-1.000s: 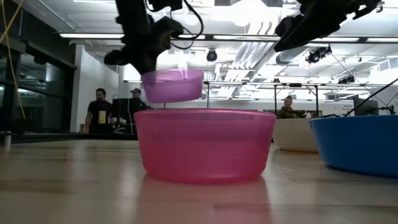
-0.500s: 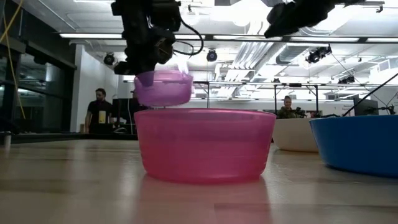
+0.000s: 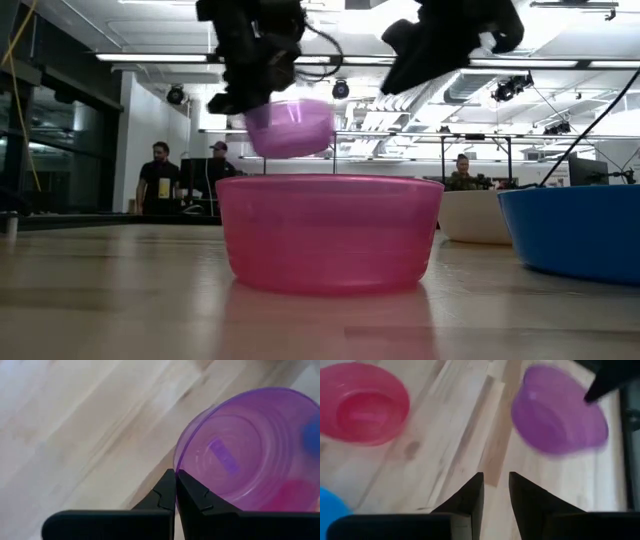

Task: Nest bowls inside each other
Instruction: Stack the violet bowl on top of the yellow bowl

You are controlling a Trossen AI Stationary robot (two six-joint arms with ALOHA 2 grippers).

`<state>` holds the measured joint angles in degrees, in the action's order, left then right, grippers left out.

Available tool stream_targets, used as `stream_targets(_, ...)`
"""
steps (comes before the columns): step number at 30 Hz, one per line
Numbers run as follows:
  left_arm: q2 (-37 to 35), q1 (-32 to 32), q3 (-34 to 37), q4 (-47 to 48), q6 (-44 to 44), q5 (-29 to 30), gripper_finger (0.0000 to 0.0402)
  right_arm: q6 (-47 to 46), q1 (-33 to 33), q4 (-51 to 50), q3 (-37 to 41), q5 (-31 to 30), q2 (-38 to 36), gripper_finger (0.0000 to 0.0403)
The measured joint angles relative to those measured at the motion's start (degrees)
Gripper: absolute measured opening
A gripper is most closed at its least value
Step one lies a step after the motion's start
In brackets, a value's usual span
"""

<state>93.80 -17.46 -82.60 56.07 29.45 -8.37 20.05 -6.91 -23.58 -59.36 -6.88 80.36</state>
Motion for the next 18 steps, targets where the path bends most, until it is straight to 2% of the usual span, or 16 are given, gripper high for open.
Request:
stream_targets(7, 3.22, 0.68, -3.70, 4.36, -2.30, 0.78, 0.0000, 1.38, -2.61, -0.15, -3.90, -2.16, 1.69, 0.0098)
stream_targets(18, 8.04, 1.97, -7.81, 4.12, -5.84, -2.18, 0.0000, 2.36, -2.98, -1.65, -4.41, -2.16, 2.17, 0.0104)
